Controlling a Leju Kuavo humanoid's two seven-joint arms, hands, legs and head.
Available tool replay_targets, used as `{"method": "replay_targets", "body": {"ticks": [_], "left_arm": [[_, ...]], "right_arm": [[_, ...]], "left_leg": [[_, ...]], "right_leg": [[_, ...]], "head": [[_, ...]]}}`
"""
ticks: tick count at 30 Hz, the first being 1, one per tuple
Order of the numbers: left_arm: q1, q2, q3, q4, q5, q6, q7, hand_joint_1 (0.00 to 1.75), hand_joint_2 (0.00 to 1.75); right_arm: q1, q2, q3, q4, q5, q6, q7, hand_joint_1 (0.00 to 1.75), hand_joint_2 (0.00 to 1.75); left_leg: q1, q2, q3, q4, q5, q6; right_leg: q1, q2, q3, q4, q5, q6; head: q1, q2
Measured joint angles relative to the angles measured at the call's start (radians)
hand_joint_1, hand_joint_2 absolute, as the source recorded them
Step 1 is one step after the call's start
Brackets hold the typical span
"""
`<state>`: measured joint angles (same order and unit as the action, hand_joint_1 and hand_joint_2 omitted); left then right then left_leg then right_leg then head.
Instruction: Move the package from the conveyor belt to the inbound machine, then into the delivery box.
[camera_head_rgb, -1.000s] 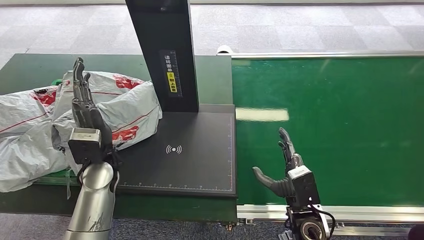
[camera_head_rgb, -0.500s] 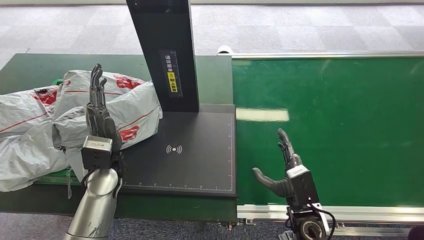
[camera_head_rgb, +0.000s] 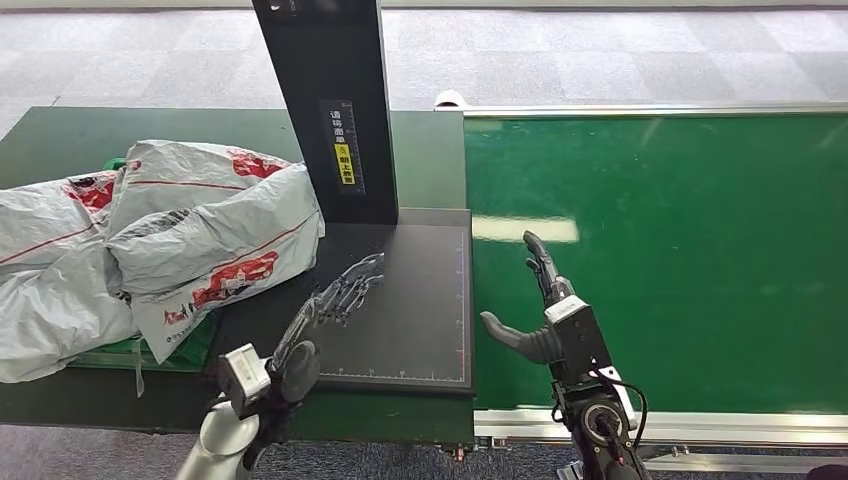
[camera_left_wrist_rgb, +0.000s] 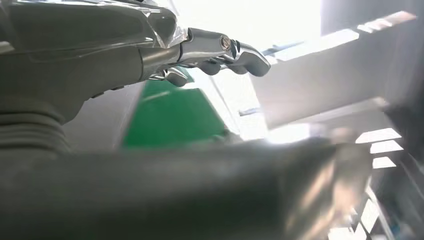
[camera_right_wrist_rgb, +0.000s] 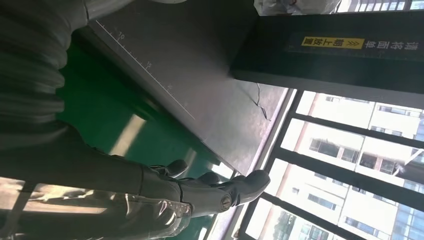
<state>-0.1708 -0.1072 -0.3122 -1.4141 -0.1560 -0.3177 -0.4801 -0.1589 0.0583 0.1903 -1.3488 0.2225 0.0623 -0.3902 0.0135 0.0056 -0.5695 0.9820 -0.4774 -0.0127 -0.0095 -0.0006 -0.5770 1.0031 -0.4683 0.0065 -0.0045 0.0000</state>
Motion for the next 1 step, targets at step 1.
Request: {"method": "replay_targets", "body": {"ticks": [1], "left_arm": [[-0.002,-0.003,-0.002,0.018,0.013,0.017,0.022,0.0,1.75]], "right_arm": [[-0.004,0.003,0.0,0.004,0.002,0.001,0.001,0.0,1.75]], "left_leg": [[0.0,0.0,0.0,0.0,0.0,0.0]], "right_leg": [[0.0,0.0,0.0,0.0,0.0,0.0]], "head": [[0.0,0.0]]}}
